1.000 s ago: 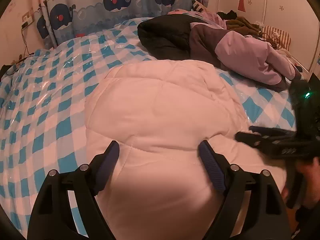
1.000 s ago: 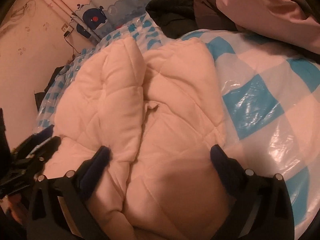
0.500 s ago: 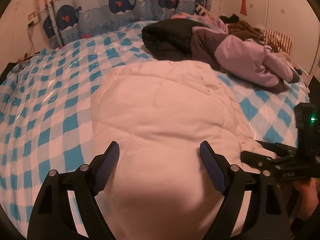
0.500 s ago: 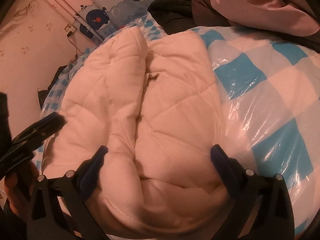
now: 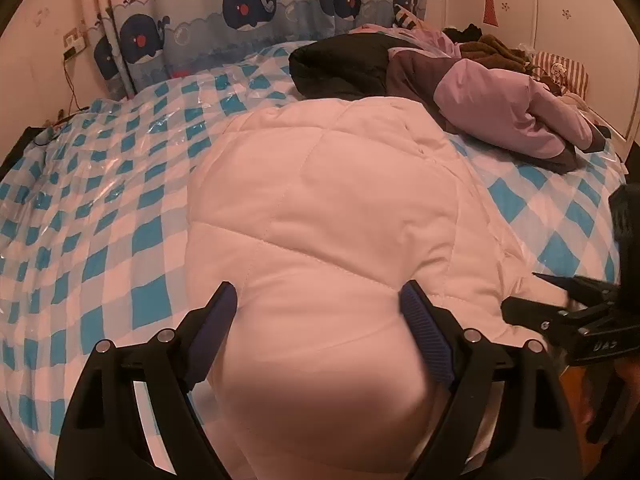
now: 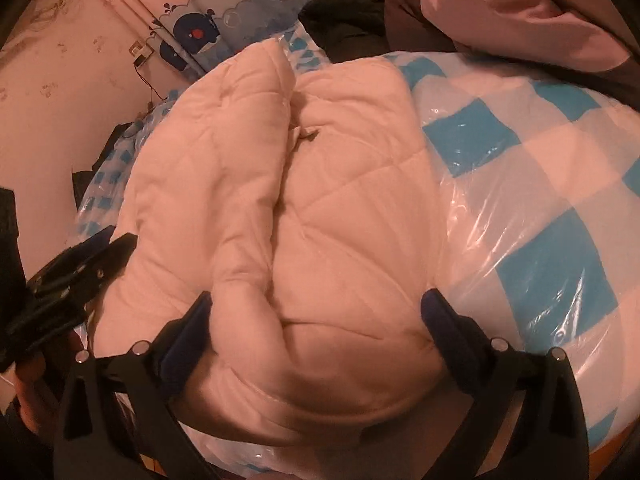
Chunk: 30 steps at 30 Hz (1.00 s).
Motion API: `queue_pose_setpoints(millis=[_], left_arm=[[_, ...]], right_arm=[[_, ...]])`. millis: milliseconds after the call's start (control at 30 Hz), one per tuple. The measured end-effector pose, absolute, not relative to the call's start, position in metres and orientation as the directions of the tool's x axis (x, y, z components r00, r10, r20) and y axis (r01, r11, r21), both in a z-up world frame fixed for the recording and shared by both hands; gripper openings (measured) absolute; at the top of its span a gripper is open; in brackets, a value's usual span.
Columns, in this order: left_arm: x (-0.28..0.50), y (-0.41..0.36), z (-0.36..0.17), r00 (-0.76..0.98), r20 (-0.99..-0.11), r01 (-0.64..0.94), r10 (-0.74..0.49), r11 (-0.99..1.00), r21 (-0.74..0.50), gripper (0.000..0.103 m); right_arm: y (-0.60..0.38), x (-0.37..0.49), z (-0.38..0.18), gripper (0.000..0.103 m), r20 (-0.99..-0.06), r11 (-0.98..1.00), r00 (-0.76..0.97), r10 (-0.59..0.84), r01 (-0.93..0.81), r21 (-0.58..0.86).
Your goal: Fold large clothes
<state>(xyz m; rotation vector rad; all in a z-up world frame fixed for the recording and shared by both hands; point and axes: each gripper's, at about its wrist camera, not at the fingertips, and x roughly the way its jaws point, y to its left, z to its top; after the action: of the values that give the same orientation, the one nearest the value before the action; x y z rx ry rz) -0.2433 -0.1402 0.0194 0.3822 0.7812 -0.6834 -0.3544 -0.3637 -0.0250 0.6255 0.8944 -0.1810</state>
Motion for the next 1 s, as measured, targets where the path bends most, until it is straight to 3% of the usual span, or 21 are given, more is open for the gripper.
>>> queue_pose_setpoints(millis=[400,767,867,1000], left_arm=[[-0.241,-0.137,0.019,0.510,-0.743,0.688,-0.433,0.724,0.051,0.080],[-0.245,-0.147,0.018,0.507,-0.738,0.704,-0.446,0.708,0.056,0.080],[-0.231,-0.129,0.030,0.434,-0.746,0.696,-0.505,0.714,-0.079,0.080],[-0.182,-0.068,0.033,0.346,-0.739,0.533,-0.578,0.769,-0.352,0.080]], right_arm=[[-0.384,-0.297,0.064,0.096,-0.680,0.846,0.732,0.044,0.334,0.415],[-0.406,-0.234,-0.020,0.096,-0.785,0.775,0.607,0.120,0.437,0.456],[-0.407,-0.240,-0.005,0.096,-0.779,0.780,0.613,0.128,0.423,0.461],[-0.403,-0.268,0.028,0.096,-0.731,0.785,0.667,0.142,0.375,0.494]])
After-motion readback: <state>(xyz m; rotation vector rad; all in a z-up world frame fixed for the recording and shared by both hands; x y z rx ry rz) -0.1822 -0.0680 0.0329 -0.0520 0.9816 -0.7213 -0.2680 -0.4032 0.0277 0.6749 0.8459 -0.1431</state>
